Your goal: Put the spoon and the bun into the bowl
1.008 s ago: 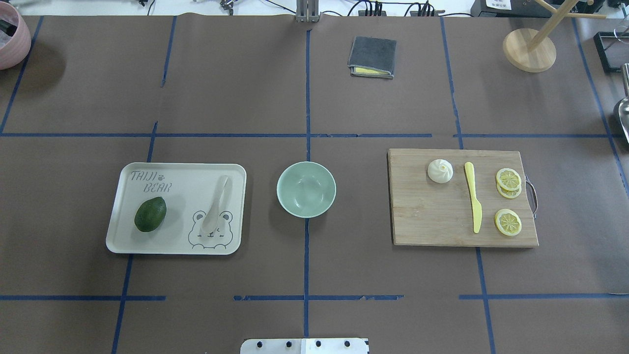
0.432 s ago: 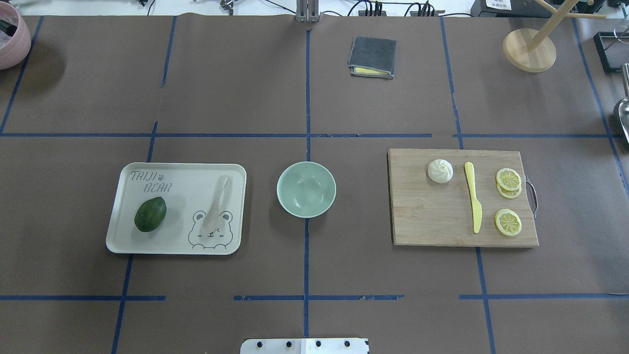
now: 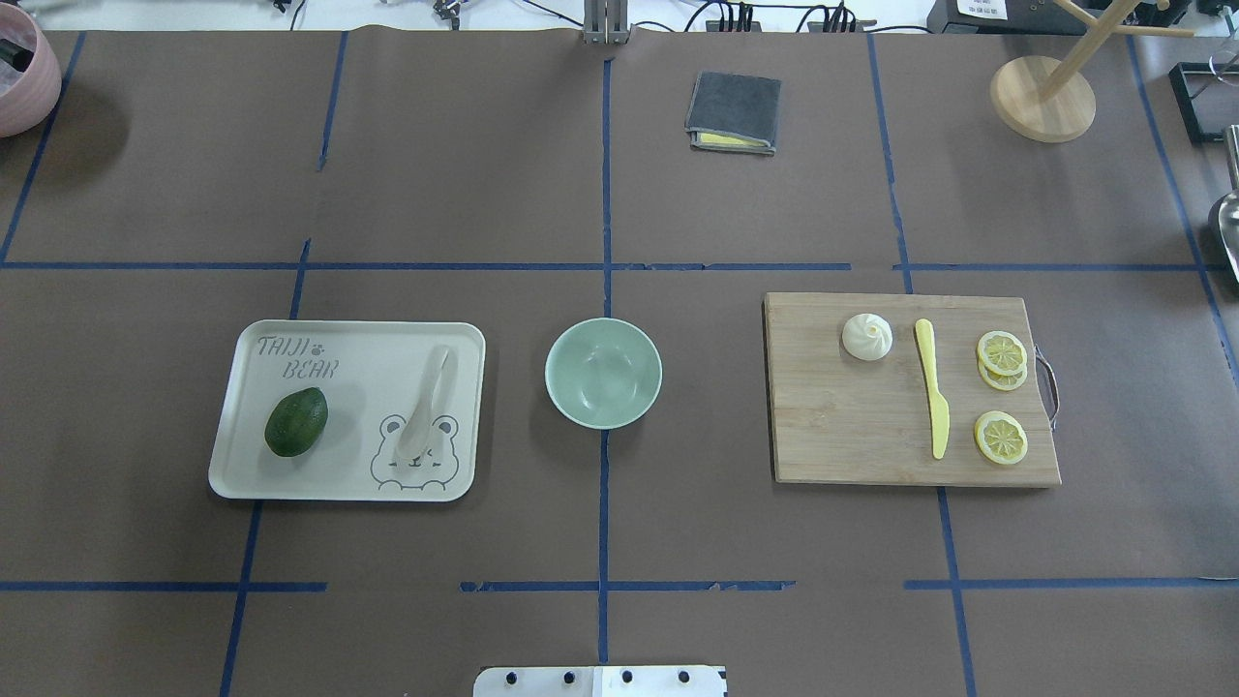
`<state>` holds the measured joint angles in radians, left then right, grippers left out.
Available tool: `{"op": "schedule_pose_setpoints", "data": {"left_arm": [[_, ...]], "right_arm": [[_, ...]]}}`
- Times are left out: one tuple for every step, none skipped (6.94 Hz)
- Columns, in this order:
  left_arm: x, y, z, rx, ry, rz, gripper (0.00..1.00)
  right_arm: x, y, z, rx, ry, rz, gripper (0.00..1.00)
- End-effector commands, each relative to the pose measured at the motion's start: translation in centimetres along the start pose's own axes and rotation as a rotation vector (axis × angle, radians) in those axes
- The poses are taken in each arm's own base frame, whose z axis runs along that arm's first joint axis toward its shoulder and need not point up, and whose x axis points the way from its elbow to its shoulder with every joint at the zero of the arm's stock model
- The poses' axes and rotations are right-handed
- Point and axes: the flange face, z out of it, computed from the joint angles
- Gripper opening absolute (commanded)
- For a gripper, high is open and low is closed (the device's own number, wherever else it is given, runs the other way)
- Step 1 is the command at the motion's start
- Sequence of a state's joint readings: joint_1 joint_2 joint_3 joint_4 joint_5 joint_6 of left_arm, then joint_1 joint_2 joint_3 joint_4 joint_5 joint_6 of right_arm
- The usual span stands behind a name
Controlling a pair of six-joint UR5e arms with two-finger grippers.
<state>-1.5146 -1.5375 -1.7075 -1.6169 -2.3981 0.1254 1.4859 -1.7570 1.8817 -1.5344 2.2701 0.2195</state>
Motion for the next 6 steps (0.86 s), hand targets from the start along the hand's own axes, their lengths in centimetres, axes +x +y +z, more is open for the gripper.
{"op": "schedule_pose_setpoints", "data": {"left_arm": [[2.7,-1.2,1.3,0.044,0.010,0.126,1.00],[5.4,-2.0,2.6,0.053,0.042,0.210,1.00],[9.2,-2.6,4.4,0.059,0.144,0.301,1.00],[13.3,-3.4,4.6,0.087,0.198,0.262,1.00],[18.8,-3.4,6.4,0.107,0.251,0.220,1.00],[22.8,-4.5,7.3,0.147,0.255,0.161,1.00]], "right_arm": [[-0.4,0.3,0.1,-0.013,-0.043,0.004,1.00],[-0.5,0.7,0.3,-0.027,-0.082,0.017,1.00],[-0.7,0.8,0.3,-0.029,-0.105,0.014,1.00],[-0.9,0.8,0.4,-0.034,-0.105,0.010,1.00],[-1.1,0.8,0.4,-0.035,-0.112,0.005,1.00],[-1.8,0.8,0.7,-0.048,-0.137,-0.004,1.00]]}}
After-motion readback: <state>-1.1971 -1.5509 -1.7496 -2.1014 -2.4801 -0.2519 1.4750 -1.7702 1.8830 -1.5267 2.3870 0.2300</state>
